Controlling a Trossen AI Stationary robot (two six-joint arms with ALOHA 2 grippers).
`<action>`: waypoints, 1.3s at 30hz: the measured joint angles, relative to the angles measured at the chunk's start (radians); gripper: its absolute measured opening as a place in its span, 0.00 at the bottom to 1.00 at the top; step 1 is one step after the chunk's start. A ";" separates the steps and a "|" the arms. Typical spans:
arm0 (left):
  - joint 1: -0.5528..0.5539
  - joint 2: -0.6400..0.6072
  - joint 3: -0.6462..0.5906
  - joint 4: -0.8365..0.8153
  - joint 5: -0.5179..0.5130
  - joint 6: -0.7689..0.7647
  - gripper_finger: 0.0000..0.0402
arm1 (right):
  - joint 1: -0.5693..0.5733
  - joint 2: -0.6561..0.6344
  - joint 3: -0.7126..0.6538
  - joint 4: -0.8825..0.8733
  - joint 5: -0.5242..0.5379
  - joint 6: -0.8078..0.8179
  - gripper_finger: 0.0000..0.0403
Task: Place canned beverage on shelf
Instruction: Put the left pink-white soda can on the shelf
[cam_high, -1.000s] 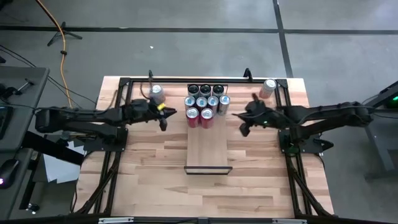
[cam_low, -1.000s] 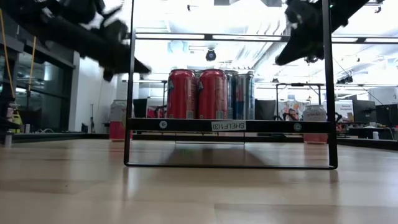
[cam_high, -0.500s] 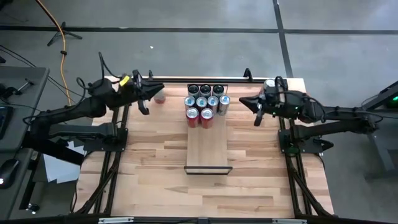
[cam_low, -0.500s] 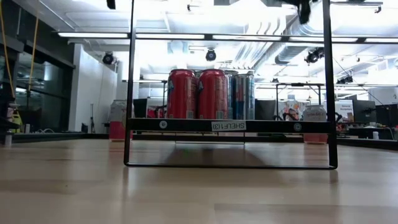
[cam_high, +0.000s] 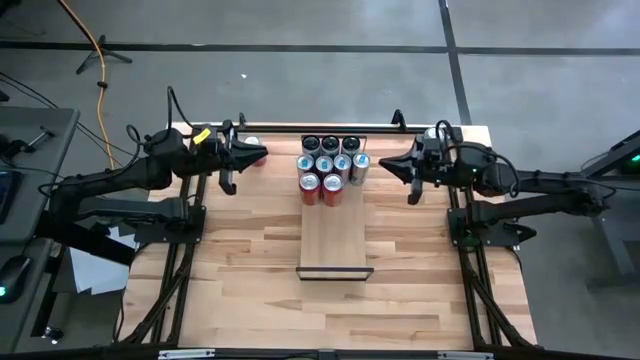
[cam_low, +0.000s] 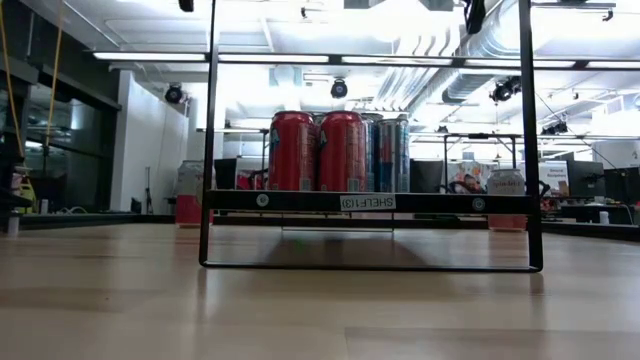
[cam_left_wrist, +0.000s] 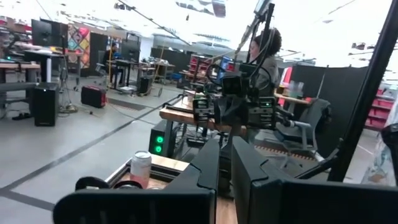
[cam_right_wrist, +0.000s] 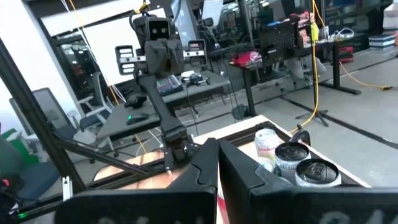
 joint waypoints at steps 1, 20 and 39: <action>0.000 0.000 0.000 0.000 -0.001 0.000 0.00 | 0.000 0.004 0.000 -0.001 0.000 0.005 0.00; 0.000 0.000 0.000 -0.023 -0.257 -0.003 0.31 | 0.000 0.020 0.000 0.000 0.000 0.019 0.00; 0.111 0.046 0.040 -0.265 -0.379 -0.183 0.87 | 0.000 0.020 0.000 0.000 0.000 0.056 0.00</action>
